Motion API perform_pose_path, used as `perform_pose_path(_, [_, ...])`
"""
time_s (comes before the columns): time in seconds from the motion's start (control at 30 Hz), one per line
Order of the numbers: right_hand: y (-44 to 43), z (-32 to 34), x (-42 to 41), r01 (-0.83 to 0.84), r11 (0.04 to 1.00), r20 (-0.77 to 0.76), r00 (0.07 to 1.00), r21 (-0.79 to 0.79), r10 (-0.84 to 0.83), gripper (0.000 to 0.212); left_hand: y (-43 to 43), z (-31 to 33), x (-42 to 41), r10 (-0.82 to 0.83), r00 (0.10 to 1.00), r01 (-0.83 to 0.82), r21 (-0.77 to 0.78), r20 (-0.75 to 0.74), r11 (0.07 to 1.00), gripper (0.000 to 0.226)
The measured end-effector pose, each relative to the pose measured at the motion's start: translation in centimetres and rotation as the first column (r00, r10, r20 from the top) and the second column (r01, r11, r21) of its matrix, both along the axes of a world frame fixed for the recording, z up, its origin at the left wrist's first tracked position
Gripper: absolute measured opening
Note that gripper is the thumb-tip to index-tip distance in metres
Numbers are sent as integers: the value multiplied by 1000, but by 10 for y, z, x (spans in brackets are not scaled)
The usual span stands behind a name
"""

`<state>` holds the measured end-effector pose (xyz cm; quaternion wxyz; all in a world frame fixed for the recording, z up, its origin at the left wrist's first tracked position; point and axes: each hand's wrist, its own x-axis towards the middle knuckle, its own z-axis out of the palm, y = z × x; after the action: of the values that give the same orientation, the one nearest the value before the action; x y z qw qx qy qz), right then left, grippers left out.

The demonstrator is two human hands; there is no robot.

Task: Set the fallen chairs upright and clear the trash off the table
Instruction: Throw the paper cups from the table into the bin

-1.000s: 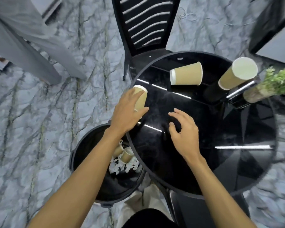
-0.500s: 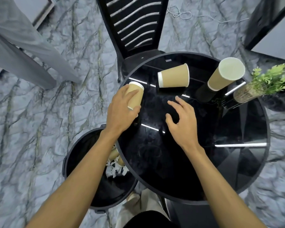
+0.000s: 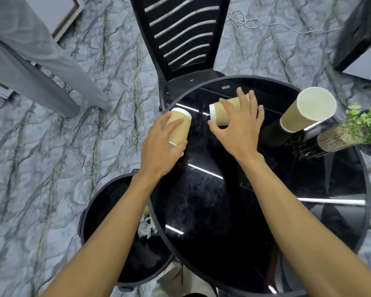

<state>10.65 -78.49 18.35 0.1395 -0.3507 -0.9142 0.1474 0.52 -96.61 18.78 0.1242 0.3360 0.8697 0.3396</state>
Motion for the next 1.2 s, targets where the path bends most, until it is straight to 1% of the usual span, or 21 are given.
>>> perform_pose_path(0.17, [4, -16, -10, 10, 999, 46, 999, 35, -12, 65, -5, -4, 2, 22, 1000, -22, 1, 19, 1000, 51])
perform_pose_path(0.23, [5, -18, -12, 16, 999, 28, 999, 33, -17, 58, -7, -4, 1, 28, 999, -28, -6, 23, 1000, 52])
perform_pose_path(0.33, [8, -16, -14, 21, 999, -21, 1000, 24, -20, 41, -12, -4, 1, 42, 999, -41, -30, 20, 999, 53])
perform_pose_path(0.4, [8, -14, -14, 16, 1000, -37, 999, 6, -16, 34, -16, -4, 1, 47, 998, -47, -25, 30, 999, 53])
perform_pose_path(0.47, [4, -11, -12, -4, 1000, -52, 999, -4, 4, 31, -21, -3, 0, 51, 998, -51, -19, 40, 999, 53])
perform_pose_path(0.6, [-15, -5, -10, -51, 999, -90, 995, -14, 49, 34, -37, -1, -1, 59, 997, -58, -18, 51, 998, 54])
perform_pose_path(0.8, [-69, 4, -13, -140, 988, -157, 979, -61, 129, 36, -89, 9, -4, 121, 991, -119, -41, 54, 992, 53])
perform_pose_path(1.03, [-160, 13, -31, -297, 943, -212, 941, -151, 263, 38, -182, 16, -8, 237, 970, -233, -64, 47, 970, 53])
perform_pose_path(1.2, [-226, 18, -49, -400, 905, -240, 902, -143, 360, 39, -249, 20, -6, 346, 936, -341, -78, 67, 937, 52])
